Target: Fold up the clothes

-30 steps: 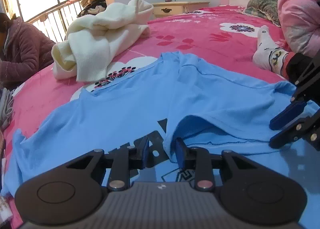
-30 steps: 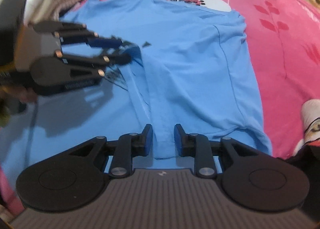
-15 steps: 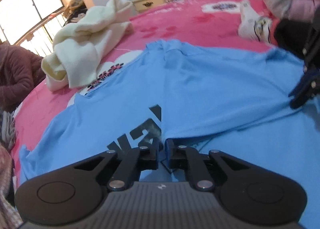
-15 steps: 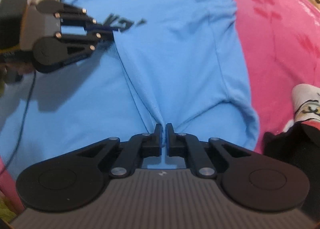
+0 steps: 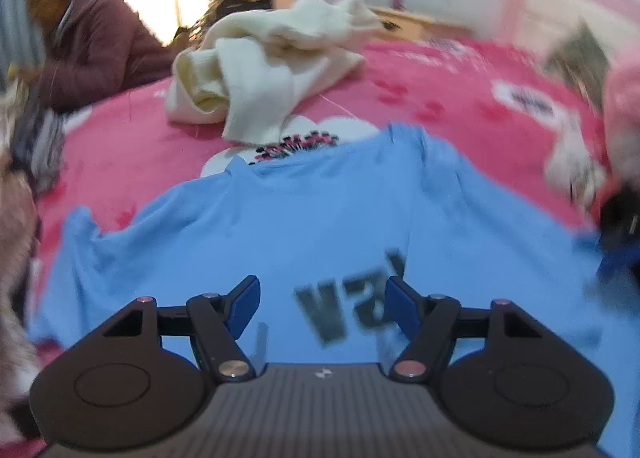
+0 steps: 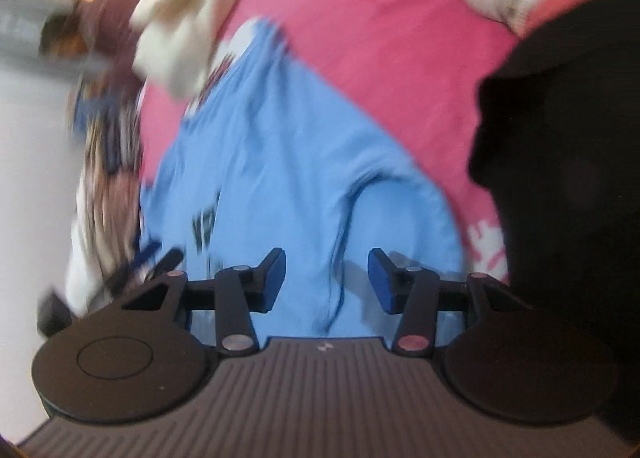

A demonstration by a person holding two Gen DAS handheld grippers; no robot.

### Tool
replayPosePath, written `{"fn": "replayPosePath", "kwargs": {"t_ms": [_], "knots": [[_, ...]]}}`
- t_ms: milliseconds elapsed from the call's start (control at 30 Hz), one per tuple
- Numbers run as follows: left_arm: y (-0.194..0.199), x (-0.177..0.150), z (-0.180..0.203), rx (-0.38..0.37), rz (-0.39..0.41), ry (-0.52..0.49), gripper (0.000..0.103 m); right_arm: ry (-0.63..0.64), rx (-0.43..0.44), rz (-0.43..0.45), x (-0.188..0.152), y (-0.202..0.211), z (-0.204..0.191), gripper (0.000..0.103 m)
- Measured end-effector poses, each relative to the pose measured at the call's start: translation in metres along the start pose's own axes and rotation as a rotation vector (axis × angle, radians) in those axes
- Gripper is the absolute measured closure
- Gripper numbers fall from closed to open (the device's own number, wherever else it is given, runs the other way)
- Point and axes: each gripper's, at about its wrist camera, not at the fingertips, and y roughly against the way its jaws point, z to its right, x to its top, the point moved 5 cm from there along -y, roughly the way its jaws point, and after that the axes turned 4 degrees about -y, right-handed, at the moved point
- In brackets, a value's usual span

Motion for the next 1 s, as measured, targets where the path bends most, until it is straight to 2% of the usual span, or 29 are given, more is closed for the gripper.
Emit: {"fn": "replayPosePath", "kwargs": {"t_ms": [100, 267, 433, 533, 567, 600, 633, 667, 700, 800, 867, 1000], "knots": [[-0.034, 0.028, 0.018, -0.093, -0.010, 0.055, 0.034, -0.071, 0.018, 0.053, 0.013, -0.010, 0.003, 0.058], [-0.090, 0.075, 0.048, -0.248, -0.026, 0.147, 0.037, -0.020, -0.007, 0.087, 0.014, -0.026, -0.008, 0.058], [-0.129, 0.086, 0.060, -0.272, -0.064, 0.169, 0.042, -0.035, 0.003, 0.087, 0.015, -0.036, -0.005, 0.059], [-0.140, 0.081, 0.062, -0.274, -0.076, 0.181, 0.053, -0.058, 0.014, 0.101, 0.017, -0.037, -0.002, 0.059], [-0.142, 0.079, 0.062, -0.269, -0.075, 0.185, 0.059, -0.054, 0.017, 0.109, 0.018, -0.038, -0.002, 0.059], [-0.143, 0.080, 0.063, -0.270, -0.074, 0.190, 0.071, -0.050, 0.019, 0.117, 0.019, -0.038, -0.002, 0.060], [-0.143, 0.081, 0.063, -0.271, -0.074, 0.195, 0.078, -0.045, 0.019, 0.127, 0.019, -0.038, -0.001, 0.061], [-0.143, 0.081, 0.063, -0.273, -0.073, 0.200, 0.088, -0.041, 0.019, 0.136, 0.020, -0.037, -0.001, 0.068], [-0.142, 0.082, 0.064, -0.278, -0.071, 0.209, 0.093, -0.037, 0.017, 0.145, 0.021, -0.036, 0.001, 0.078], [-0.139, 0.088, 0.066, -0.267, -0.045, 0.224, 0.097, -0.038, 0.026, 0.173, 0.022, -0.030, 0.006, 0.096], [-0.136, 0.096, 0.070, -0.251, -0.008, 0.225, 0.097, -0.042, 0.046, 0.206, 0.021, -0.023, 0.008, 0.097], [-0.137, 0.118, 0.080, -0.274, 0.048, 0.284, 0.097, -0.032, 0.074, 0.302, 0.022, -0.006, 0.006, 0.098]]}}
